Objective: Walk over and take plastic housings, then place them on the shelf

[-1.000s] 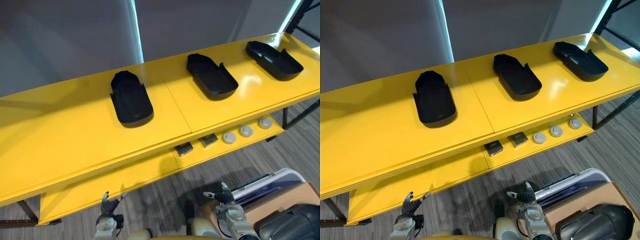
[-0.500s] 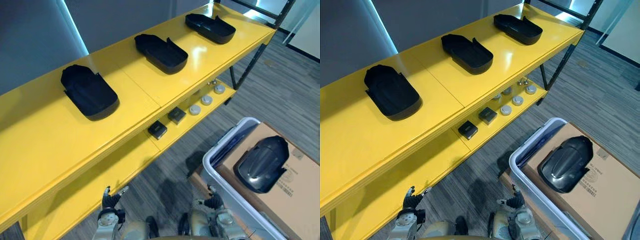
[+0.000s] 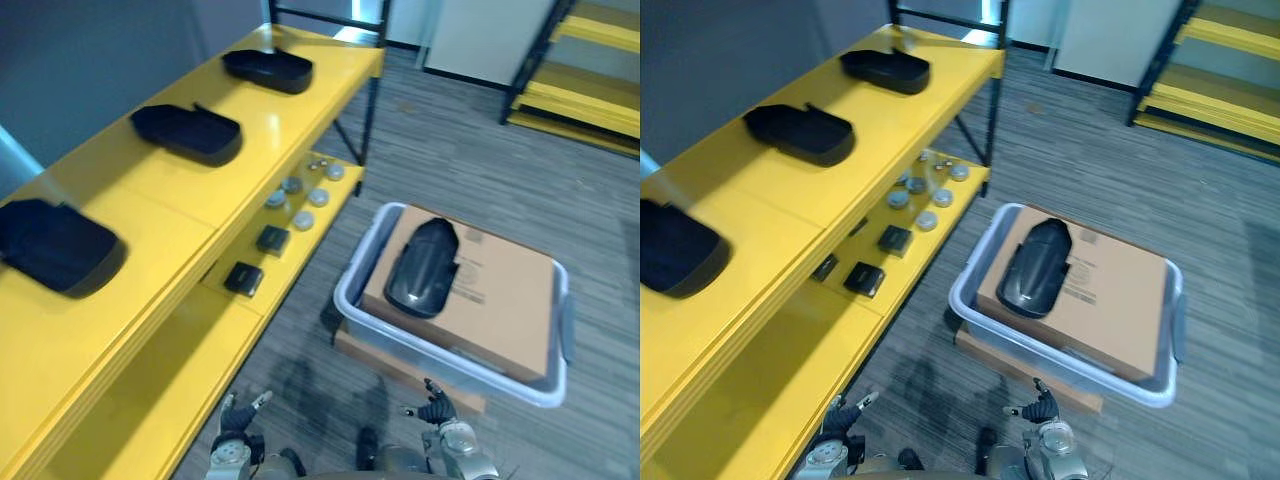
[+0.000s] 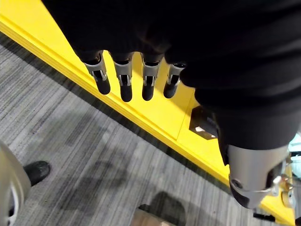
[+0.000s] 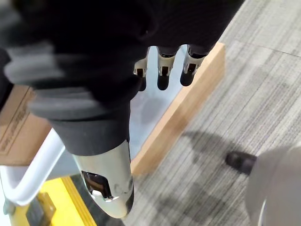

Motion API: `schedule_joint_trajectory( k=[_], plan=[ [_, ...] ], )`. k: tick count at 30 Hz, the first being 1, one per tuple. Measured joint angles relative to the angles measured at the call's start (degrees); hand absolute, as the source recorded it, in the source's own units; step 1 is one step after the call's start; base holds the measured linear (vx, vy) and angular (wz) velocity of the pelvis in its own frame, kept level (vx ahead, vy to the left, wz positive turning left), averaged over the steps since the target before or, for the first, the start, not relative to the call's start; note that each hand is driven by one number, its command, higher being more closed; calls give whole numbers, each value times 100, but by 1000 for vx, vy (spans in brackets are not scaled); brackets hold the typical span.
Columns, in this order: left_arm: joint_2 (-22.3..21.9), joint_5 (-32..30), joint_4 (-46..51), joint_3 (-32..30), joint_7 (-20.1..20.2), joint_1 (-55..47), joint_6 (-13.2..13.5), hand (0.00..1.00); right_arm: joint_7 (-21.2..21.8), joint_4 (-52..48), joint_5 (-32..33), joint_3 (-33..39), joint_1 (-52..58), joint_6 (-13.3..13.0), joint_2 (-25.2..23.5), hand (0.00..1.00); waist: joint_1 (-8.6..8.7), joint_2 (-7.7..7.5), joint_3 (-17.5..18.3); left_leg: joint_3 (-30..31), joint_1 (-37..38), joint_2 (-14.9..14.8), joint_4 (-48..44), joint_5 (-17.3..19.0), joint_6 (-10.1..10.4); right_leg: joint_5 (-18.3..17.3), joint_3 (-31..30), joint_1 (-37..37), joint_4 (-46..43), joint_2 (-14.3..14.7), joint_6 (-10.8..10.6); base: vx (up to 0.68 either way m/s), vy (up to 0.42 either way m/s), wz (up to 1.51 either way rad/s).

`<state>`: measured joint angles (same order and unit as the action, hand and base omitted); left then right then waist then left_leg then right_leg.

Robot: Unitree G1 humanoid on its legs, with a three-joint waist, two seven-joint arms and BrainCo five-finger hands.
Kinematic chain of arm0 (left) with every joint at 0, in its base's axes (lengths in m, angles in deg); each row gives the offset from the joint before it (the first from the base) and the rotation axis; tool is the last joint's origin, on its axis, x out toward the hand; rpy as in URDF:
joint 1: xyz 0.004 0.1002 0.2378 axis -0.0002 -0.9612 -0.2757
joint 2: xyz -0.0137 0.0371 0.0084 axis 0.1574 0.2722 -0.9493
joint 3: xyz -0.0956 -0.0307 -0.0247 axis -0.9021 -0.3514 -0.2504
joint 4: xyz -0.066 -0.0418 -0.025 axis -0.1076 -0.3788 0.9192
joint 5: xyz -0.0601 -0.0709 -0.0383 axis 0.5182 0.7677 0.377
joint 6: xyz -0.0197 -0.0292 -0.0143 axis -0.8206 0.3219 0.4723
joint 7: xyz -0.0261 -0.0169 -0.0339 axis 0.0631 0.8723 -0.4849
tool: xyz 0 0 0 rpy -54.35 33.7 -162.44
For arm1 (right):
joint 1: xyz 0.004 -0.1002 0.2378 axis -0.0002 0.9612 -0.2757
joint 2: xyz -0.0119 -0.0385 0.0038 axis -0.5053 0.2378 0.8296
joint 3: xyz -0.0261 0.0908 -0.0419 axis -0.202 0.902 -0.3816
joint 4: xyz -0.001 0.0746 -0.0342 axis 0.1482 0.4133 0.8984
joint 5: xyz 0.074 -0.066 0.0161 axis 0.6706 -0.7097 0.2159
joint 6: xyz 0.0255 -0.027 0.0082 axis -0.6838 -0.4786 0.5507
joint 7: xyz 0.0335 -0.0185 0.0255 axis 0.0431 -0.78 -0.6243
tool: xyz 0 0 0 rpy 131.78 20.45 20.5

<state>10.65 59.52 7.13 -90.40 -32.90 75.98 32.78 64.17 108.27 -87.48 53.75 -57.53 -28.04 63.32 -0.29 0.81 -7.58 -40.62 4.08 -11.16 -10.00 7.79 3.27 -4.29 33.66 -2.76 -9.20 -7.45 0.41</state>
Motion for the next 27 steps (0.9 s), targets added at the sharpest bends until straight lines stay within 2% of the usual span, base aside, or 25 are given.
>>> schedule_joint_trajectory(
  k=[2, 3, 4, 6, 7, 8, 9, 11, 12, 13, 14, 15, 17, 19, 23, 27],
  plan=[
    [1, 0, -13, 1, 7, 36, 0, 0, -19, 1, 41, 165, 94, 7, 7, 0, 48, 40, -11, 35, 67, -156, -133, -5, 15, 31, -190, 38, 95, 164, 72, 28, -164, -65],
    [-4, 0, -69, 4, 26, 60, 1, 0, -31, -1, 92, 267, 155, 6, 5, 0, 120, 40, -16, 61, 56, -308, -421, 19, 47, -3, -278, 95, 121, 247, 121, 9, -141, -54],
    [-28, 4, -130, 4, 82, 105, -4, 0, -74, -10, 171, 337, 208, 3, 24, 0, 126, 52, -51, 138, 19, -531, -892, 79, 61, -43, -430, 175, 147, 346, 178, 3, -137, -61],
    [-75, 12, -131, 5, 117, 107, 0, 0, -130, -19, 271, 360, 231, 3, 82, 0, 110, 55, -80, 401, -177, -765, -1601, 144, -23, -110, -690, 211, 145, 436, 242, -18, -95, -76],
    [-150, 28, -136, 6, 121, 103, 1, 0, -142, -49, 351, 374, 230, 2, 116, 0, 117, 80, -164, 1083, -319, -712, -1889, 292, 6, -169, -874, 260, 112, 477, 233, -9, -42, -85],
    [-207, 85, -136, 7, 122, 102, 1, 0, -180, -52, 421, 467, 225, 2, 159, 0, 111, 84, -188, 1671, -448, -521, -1915, 396, 104, -234, -1030, 262, 83, 472, 274, 33, 12, -89],
    [-240, 180, -135, 8, 121, 103, 2, 0, -245, -54, 494, 526, 209, 0, 208, 0, 109, 99, -210, 2378, -634, -203, -1845, 517, 229, -242, -1218, 268, 60, 451, 279, 38, 30, -75],
    [-233, 257, -128, 6, 109, 82, 4, 0, -245, -50, 601, 611, 224, -27, 223, 0, 104, 104, -215, 3057, -835, 151, -1592, 563, 285, -257, -1433, 269, 13, 426, 261, 74, 62, -74],
    [-225, 292, -101, 4, 102, 49, 4, 0, -245, -44, 638, 693, 232, -29, 203, 0, 86, 136, -229, 3491, -946, 348, -1283, 541, 322, -298, -1558, 266, -77, 423, 196, 116, 125, -74],
    [-224, 361, -97, 10, 101, 54, 4, 0, -255, -39, 650, 744, 251, -31, 209, 0, 94, 199, -260, 3742, -960, 417, -934, 439, 388, -352, -1643, 265, -213, 446, 99, 124, 172, -58],
    [-222, 405, -98, 21, 100, 56, 4, 0, -254, -38, 694, 748, 290, -36, 219, 0, 97, 258, -278, 3749, -981, 411, -814, 118, 183, -432, -1688, 286, -320, 486, 20, 117, 167, -36],
    [-179, 409, -98, 20, 99, 48, 3, 0, -253, -28, 731, 778, 332, -33, 181, 0, 97, 222, -261, 3708, -898, 450, -827, 154, 77, -486, -1756, 344, -357, 437, -55, 137, 161, -13],
    [-96, 409, -90, 20, 98, 87, 6, 0, -243, -40, 838, 808, 408, -50, 77, 0, 118, 72, -190, 3725, -830, 640, -559, 145, 35, -529, -1774, 358, -331, 279, -174, 178, 141, 9],
    [-18, 407, -84, 46, 101, 175, 7, 0, -242, -40, 914, 1028, 405, -52, 3, 0, 130, -54, -135, 3750, -780, 849, -295, 9, -131, -489, -1687, 367, -211, 119, -279, 220, 147, 25],
    [80, 408, -83, 42, 100, 113, 6, 0, -245, -51, 1071, 1341, 383, -89, 4, 0, 125, -57, -120, 3764, -476, 1057, 27, -43, -209, -413, -1655, 701, 109, 10, -409, 177, 92, 15],
    [238, 409, -83, 13, 98, -27, 6, 0, -245, -47, 1169, 1595, 321, -122, -11, 0, 104, -151, -67, 3729, -217, 1127, 226, -59, -231, -389, -1696, 934, 260, -39, -423, 127, 41, 3]
  ],
)
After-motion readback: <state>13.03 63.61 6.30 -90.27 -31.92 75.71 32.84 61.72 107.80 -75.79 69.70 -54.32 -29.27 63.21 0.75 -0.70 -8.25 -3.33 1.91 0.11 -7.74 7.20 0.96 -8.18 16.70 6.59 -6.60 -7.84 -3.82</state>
